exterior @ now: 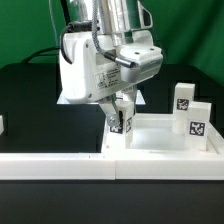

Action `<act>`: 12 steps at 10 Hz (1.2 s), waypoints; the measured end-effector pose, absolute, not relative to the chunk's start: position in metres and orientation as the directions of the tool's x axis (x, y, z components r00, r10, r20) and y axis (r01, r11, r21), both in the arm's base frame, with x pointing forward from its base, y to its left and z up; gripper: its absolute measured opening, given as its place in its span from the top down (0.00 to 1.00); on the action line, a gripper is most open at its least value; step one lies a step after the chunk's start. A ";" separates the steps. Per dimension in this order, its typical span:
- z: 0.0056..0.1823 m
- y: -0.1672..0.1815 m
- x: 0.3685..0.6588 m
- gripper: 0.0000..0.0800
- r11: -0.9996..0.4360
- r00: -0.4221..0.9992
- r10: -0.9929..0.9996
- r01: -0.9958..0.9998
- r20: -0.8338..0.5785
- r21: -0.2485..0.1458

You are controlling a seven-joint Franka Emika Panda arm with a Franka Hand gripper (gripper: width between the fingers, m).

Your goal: Assemble square table

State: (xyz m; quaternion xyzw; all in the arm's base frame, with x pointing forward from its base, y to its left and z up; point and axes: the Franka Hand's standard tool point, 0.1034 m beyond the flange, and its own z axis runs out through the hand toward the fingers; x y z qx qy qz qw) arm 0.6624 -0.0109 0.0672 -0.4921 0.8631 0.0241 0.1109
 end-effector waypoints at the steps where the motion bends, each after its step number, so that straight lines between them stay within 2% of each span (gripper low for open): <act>1: 0.067 -0.010 0.662 0.63 0.493 -0.469 -0.857 -0.867 -0.213 -0.072; 2: 0.066 -0.005 0.660 0.37 0.428 -0.410 -0.890 -0.902 -0.200 -0.059; 3: 0.069 -0.002 0.661 0.37 0.307 -0.290 -0.938 -0.950 -0.188 -0.065; 4: 0.072 0.000 0.662 0.22 0.175 -0.161 -0.971 -0.982 -0.176 -0.072; 6: 0.073 0.005 0.660 0.19 -0.025 0.037 -0.988 -0.996 -0.151 -0.081; 7: 0.075 0.003 0.661 0.19 -0.022 0.037 -0.990 -0.994 -0.139 -0.104; 9: 0.074 0.001 0.661 0.19 -0.192 0.207 -0.971 -0.973 -0.116 -0.124; 10: 0.074 0.000 0.660 0.19 -0.304 0.316 -0.944 -0.945 -0.096 -0.123; 11: 0.076 -0.006 0.661 0.19 -0.485 0.490 -0.870 -0.870 -0.048 -0.090; 12: 0.077 -0.009 0.666 0.19 -0.616 0.618 -0.786 -0.784 -0.008 -0.080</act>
Offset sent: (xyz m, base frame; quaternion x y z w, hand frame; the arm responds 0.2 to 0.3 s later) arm 0.0029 0.0098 0.0121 -0.0694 0.0119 -0.3034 0.9502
